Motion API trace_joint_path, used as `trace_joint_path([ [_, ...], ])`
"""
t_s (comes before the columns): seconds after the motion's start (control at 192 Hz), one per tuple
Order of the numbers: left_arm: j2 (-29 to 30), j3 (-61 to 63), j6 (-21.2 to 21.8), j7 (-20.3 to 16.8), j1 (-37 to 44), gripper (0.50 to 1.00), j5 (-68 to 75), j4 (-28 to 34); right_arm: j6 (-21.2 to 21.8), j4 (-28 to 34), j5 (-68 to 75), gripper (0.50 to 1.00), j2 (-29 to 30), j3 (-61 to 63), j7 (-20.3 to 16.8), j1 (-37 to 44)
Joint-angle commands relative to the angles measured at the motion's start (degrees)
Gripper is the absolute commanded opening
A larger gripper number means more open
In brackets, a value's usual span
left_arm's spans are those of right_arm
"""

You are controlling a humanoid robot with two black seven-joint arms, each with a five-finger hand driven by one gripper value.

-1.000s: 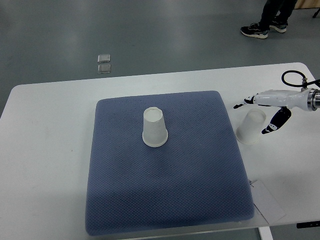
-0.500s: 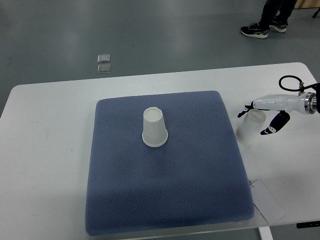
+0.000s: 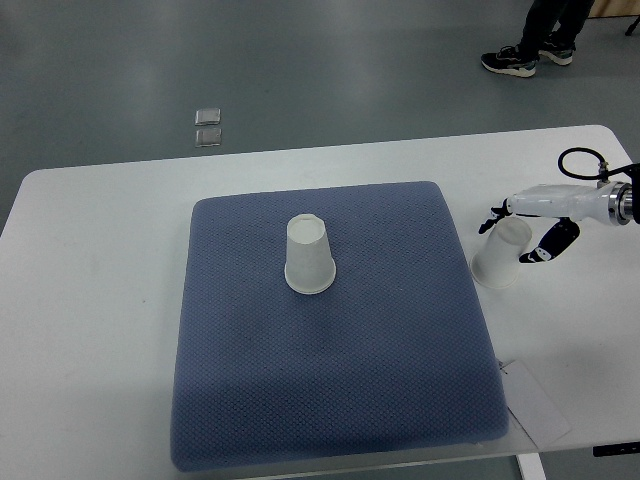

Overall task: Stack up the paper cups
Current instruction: 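Lower the right hand and close its fingers around the cup, then lift the cup and carry it over the cup on the mat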

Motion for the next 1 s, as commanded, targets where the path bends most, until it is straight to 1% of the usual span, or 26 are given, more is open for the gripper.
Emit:
trace_joint_path([
  [0.0,0.00,0.02,0.00,0.01,0.00,1.000,0.00,0.00,0.00,-0.14,-0.02,0.725,0.00,-0.09,0.00,0.00],
  [0.031,0.00,0.02,0.00,0.01,0.00,1.000,0.00,0.00,0.00,-0.14,-0.02,0.705,0.00,-0.09,0.00,0.00],
  [0.036,0.00,0.02,0.00,0.01,0.00,1.000,0.00,0.00,0.00,-0.23,-0.02,0.693,0.09,-0.09,0.00,0.00],
  [0.057,0.00,0.02,0.00,0.01,0.00,1.000,0.00,0.00,0.00,-0.31,-0.10,0.674,0.09,-0.09,0.00,0.00],
  [0.068,0.00,0.02,0.00,0.01,0.00,1.000,0.00,0.00,0.00,-0.32,-0.11,0.674,0.09,-0.09,0.00,0.00],
  [0.083,0.00,0.02,0.00,0.01,0.00,1.000,0.00,0.00,0.00,-0.32,-0.37,0.652,0.17,-0.09,0.00,0.00],
  [0.099,0.00,0.02,0.00,0.01,0.00,1.000,0.00,0.00,0.00,-0.40,-0.54,0.641,0.26,-0.09,0.00,0.00],
  [0.104,0.00,0.02,0.00,0.01,0.00,1.000,0.00,0.00,0.00,-0.40,-0.81,0.629,0.44,-0.09,0.00,0.00],
  [0.109,0.00,0.02,0.00,0.01,0.00,1.000,0.00,0.00,0.00,-0.40,-0.81,0.629,0.44,-0.09,0.00,0.00],
  [0.115,0.00,0.02,0.00,0.01,0.00,1.000,0.00,0.00,0.00,-0.49,-0.98,0.613,0.44,-0.09,0.00,0.00],
  [0.12,0.00,0.02,0.00,0.01,0.00,1.000,0.00,0.00,0.00,-0.49,-0.98,0.613,0.44,-0.09,0.00,0.00],
  [0.125,0.00,0.02,0.00,0.01,0.00,1.000,0.00,0.00,0.00,-0.58,-1.25,0.597,0.44,-0.09,0.00,0.00],
  [0.141,0.00,0.02,0.00,0.01,0.00,1.000,0.00,0.00,0.00,-0.58,-1.51,0.582,0.44,-0.09,0.00,0.00],
  [0.146,0.00,0.02,0.00,0.01,0.00,1.000,0.00,0.00,0.00,-0.67,-1.69,0.566,0.44,-0.09,0.00,0.00],
  [0.156,0.00,0.02,0.00,0.01,0.00,1.000,0.00,0.00,0.00,-0.67,-1.69,0.566,0.44,-0.09,0.00,0.00],
  [0.161,0.00,0.02,0.00,0.01,0.00,1.000,0.00,0.00,0.00,-0.84,-1.86,0.548,0.44,-0.09,0.00,0.00],
  [0.167,0.00,0.02,0.00,0.01,0.00,1.000,0.00,0.00,0.00,-0.84,-1.86,0.547,0.44,-0.09,0.00,0.00],
  [0.172,0.00,0.02,0.00,0.01,0.00,1.000,0.00,0.00,0.00,-0.93,-2.04,0.527,0.52,-0.09,0.00,0.00],
  [0.177,0.00,0.02,0.00,0.01,0.00,1.000,0.00,0.00,0.00,-0.93,-2.04,0.527,0.53,-0.09,0.00,0.00],
  [0.182,0.00,0.02,0.00,0.01,0.00,1.000,0.00,0.00,0.00,-0.93,-2.13,0.505,0.53,-0.09,0.00,0.00],
  [0.193,0.00,0.02,0.00,0.01,0.00,1.000,0.00,0.00,0.00,-1.02,-2.21,0.500,0.53,-0.09,0.00,0.00],
  [0.458,0.00,0.02,0.00,0.01,0.00,1.000,0.00,0.00,-0.18,-1.90,-2.39,0.500,0.88,0.09,0.00,0.09],
  [0.609,0.00,0.02,0.00,0.01,0.00,1.000,0.00,0.00,-0.71,-1.90,-2.30,0.500,0.17,0.27,0.00,1.85],
  [0.994,0.00,0.02,0.00,0.01,0.00,1.000,0.00,0.00,0.70,0.12,-1.69,0.500,-0.09,0.27,0.00,14.42],
])
